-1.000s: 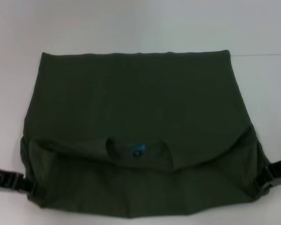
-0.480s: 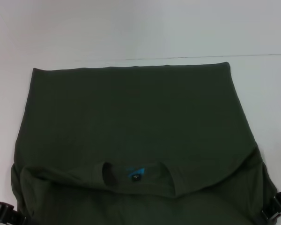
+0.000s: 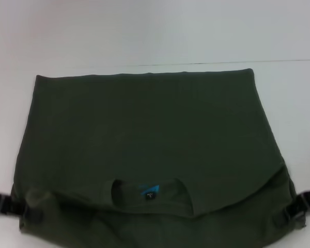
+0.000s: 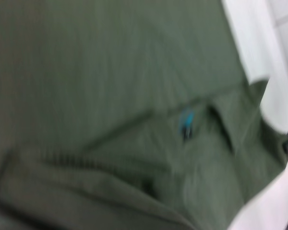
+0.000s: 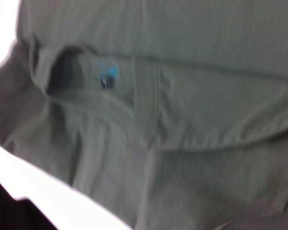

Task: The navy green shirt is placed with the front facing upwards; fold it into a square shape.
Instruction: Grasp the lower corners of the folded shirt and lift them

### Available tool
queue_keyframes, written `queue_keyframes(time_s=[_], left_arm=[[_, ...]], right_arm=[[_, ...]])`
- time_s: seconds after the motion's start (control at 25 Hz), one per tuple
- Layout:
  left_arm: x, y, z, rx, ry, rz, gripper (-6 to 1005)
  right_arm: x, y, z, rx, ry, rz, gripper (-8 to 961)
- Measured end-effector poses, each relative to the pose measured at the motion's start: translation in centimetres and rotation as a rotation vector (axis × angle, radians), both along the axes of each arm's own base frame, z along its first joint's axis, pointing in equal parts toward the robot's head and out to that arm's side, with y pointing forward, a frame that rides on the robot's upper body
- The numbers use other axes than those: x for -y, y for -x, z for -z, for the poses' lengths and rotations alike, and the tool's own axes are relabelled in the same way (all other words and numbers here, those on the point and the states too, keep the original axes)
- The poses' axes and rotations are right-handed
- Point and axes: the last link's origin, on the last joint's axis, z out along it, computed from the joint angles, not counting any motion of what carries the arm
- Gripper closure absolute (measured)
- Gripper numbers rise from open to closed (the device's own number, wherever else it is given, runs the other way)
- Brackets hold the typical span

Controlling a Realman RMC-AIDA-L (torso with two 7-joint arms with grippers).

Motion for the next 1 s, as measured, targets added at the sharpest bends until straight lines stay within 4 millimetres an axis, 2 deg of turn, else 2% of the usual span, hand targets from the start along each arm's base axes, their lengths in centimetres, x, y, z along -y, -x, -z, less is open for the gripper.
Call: queue_keyframes(time_s=[0.2, 0.72, 0.88, 1.0], left_arm=[[-1.5, 0.0, -1.4, 0.059, -0.161, -0.003, 936], [-5.7, 0.3, -2.4, 0.122, -0.501, -0.048, 935], [-7.0, 0.3, -2.3, 0.142, -0.598, -0.061, 935], [-7.7, 0.1, -1.7, 0.161, -0.664, -0.065, 934]], right_arm=[[-1.3, 0.3, -1.7, -0.078, -0.127, 0.016, 903], [-5.6, -0.3, -5.4, -0.201, -0.547, 0.103, 904], [-6.8, -0.7, -5.8, -0.219, -0.679, 0.124, 904], [-7.4, -0.7, -5.2, -0.235, -0.756, 0.123, 903]])
